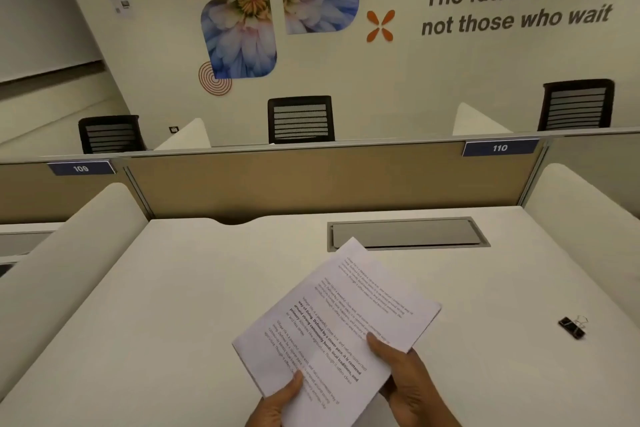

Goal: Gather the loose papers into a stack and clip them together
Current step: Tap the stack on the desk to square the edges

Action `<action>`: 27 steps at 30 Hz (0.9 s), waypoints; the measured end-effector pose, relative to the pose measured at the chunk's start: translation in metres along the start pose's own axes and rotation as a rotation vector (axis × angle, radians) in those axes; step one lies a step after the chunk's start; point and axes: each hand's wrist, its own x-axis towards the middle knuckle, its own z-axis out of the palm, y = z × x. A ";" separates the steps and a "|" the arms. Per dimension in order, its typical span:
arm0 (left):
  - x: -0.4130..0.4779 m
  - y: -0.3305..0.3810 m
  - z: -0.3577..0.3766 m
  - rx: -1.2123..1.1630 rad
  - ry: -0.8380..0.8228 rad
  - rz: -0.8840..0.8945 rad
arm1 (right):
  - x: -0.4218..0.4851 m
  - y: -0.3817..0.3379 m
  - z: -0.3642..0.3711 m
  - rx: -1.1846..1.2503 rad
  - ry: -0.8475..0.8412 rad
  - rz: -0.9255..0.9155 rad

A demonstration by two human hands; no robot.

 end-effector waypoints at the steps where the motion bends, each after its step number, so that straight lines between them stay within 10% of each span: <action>1: -0.002 -0.005 0.000 -0.015 0.006 -0.010 | -0.001 0.003 0.004 -0.022 0.031 -0.032; 8: 0.002 0.022 -0.038 0.039 0.026 0.031 | -0.004 -0.031 -0.007 -0.217 0.016 -0.129; 17: 0.007 0.081 -0.019 0.686 -0.198 0.098 | -0.006 -0.065 -0.002 -0.384 -0.144 -0.183; 27: 0.020 0.073 0.017 0.669 -0.213 0.316 | 0.002 -0.049 -0.007 -0.492 -0.158 -0.289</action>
